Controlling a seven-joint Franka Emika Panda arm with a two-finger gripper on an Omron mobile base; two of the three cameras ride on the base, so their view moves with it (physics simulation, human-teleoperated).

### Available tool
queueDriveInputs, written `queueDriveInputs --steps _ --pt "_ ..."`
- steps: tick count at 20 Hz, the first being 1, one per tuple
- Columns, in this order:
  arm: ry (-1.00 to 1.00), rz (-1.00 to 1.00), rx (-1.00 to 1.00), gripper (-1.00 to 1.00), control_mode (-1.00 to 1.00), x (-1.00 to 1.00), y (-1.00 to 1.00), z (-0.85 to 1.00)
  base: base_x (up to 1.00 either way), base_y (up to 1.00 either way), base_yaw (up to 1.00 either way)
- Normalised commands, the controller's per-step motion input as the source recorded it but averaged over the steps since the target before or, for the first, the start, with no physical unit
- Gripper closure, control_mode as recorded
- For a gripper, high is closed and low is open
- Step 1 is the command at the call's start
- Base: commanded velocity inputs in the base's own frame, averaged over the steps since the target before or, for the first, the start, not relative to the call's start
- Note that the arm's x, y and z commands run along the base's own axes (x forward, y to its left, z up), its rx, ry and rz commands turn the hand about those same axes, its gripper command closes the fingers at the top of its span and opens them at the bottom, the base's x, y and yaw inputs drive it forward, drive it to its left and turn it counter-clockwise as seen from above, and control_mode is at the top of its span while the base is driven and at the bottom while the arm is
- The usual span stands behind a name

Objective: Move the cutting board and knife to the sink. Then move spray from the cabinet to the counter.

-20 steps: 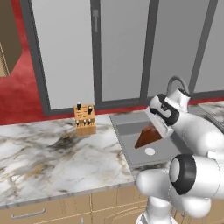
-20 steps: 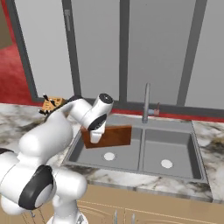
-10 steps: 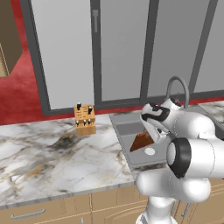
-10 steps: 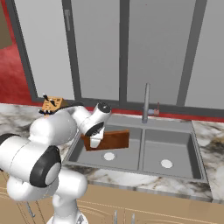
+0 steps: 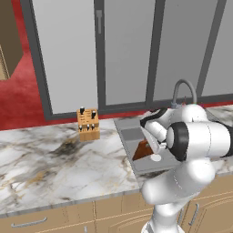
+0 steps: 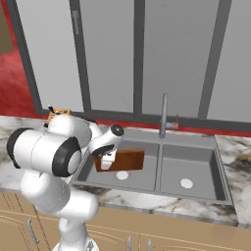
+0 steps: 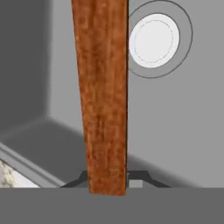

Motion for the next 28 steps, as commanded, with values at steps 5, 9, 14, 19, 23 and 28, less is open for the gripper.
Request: queueDriveInputs --steps 5,9,14,19,23,28 --pt "-0.01 0.00 0.08 1.00 -1.00 0.09 0.00 -0.39 0.00 0.00 0.00" --pt "-0.10 0.00 0.00 1.00 -1.00 -0.07 0.00 0.00 0.00 0.00 0.00" --pt "-0.09 0.00 0.00 1.00 -1.00 -0.44 -0.04 -0.01 0.00 0.00 0.00" --pt "0.00 -0.01 0.00 1.00 -1.00 -0.07 -0.02 0.00 0.00 0.00 0.00" --pt "0.00 0.00 0.00 1.00 -1.00 0.00 0.00 -0.21 0.00 0.00 0.00" --pt "0.02 0.00 0.00 -1.00 -1.00 -0.04 0.00 -0.01 0.00 0.00 0.00"
